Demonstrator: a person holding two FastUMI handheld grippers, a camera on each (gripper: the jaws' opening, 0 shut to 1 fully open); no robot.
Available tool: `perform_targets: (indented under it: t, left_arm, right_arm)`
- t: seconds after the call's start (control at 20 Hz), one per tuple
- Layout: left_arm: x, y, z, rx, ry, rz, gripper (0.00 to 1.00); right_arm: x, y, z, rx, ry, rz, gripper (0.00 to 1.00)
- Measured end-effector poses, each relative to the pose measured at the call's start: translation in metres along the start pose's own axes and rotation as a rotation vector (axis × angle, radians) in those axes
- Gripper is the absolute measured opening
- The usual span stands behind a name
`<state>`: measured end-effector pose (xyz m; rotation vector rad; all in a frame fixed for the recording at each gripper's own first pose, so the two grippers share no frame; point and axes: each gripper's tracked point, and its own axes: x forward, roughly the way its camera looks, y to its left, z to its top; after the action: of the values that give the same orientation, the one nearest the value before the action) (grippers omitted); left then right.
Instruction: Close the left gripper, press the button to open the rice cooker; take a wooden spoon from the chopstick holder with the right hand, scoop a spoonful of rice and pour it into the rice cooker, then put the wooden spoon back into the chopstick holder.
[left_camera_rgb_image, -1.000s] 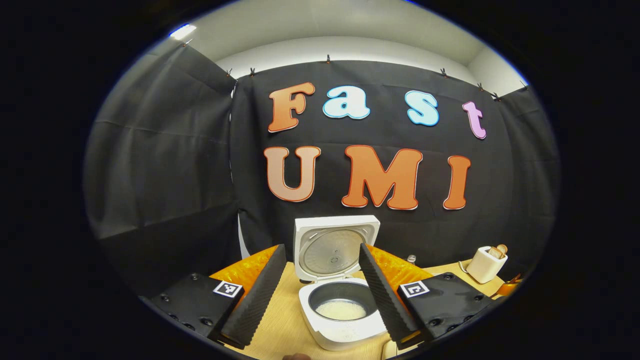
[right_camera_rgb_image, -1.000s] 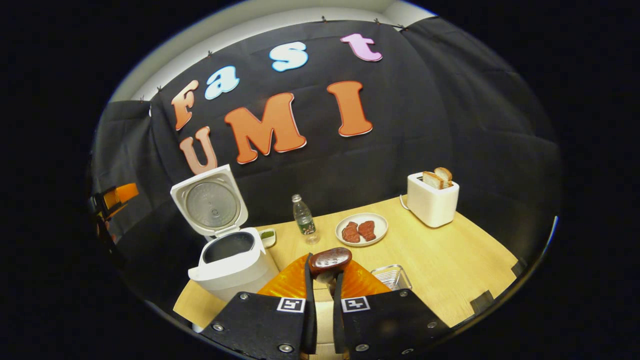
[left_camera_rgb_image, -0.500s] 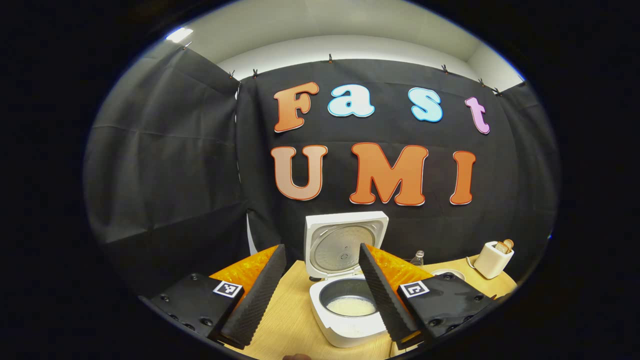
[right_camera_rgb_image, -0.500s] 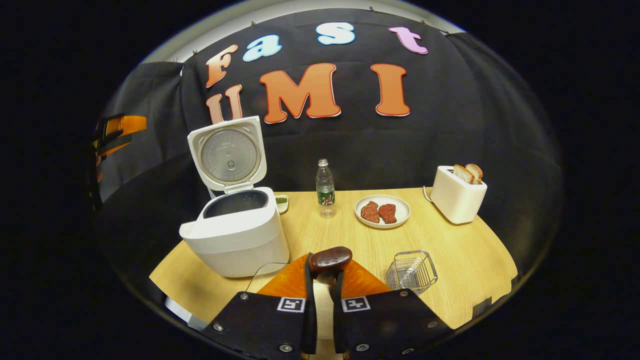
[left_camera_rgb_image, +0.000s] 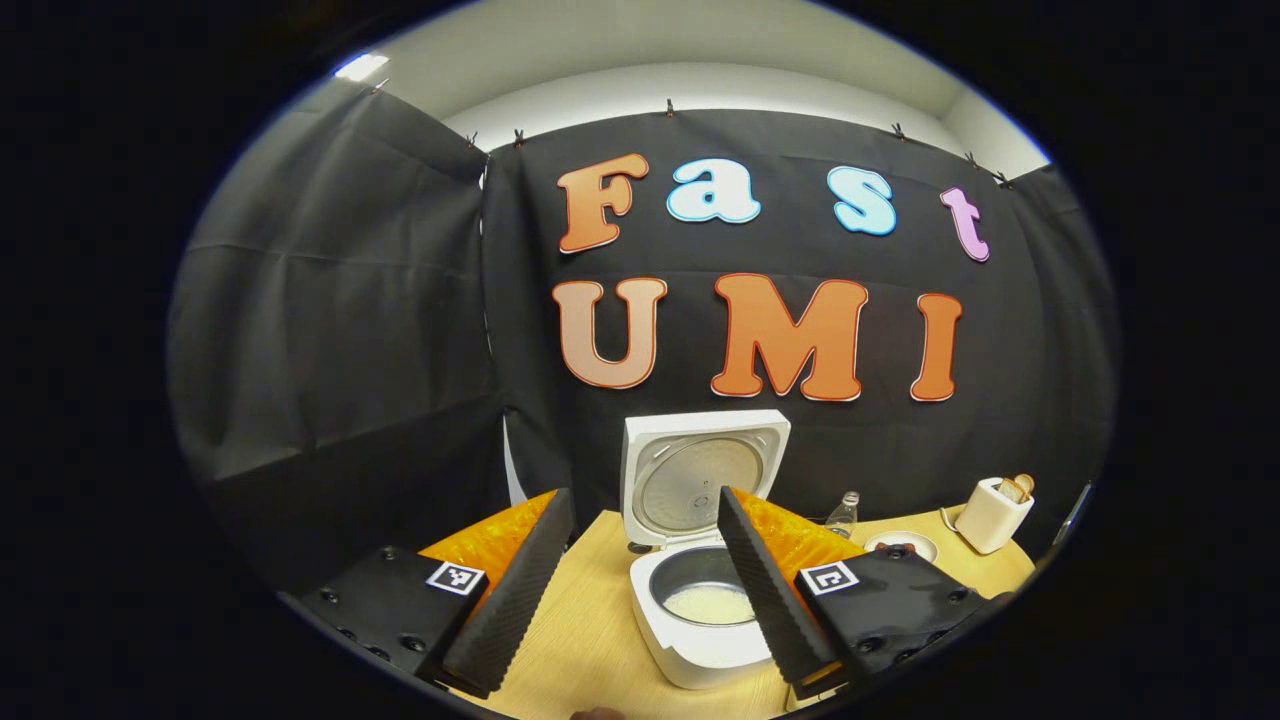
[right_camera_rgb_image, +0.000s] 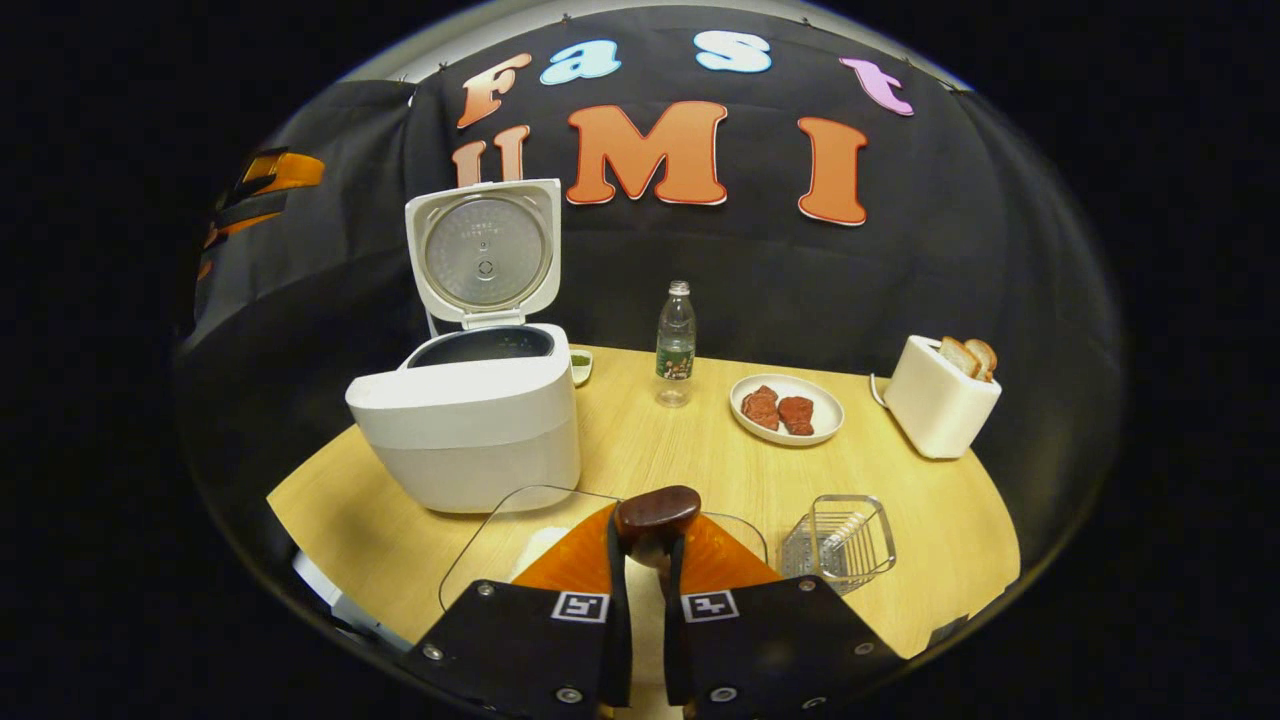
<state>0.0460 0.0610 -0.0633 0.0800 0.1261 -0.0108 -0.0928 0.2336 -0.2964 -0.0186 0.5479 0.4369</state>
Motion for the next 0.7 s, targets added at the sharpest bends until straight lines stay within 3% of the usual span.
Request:
perform_targets:
  t: [0.2, 0.45, 0.7]
  left_arm:
    - [-0.002, 0.002, -0.001, -0.002, 0.003, 0.003, 0.99]
    - [-0.005, 0.004, -0.002, -0.008, 0.006, 0.009, 0.98]
    - [-0.010, 0.005, -0.002, -0.008, 0.004, 0.016, 0.98]
  right_arm:
    - [0.002, -0.005, -0.006, 0.192, 0.020, 0.019, 0.12]
    - [0.004, 0.009, -0.012, 0.495, 0.061, 0.110, 0.12]
    - [0.014, -0.006, -0.016, 0.685, 0.099, 0.092, 0.12]
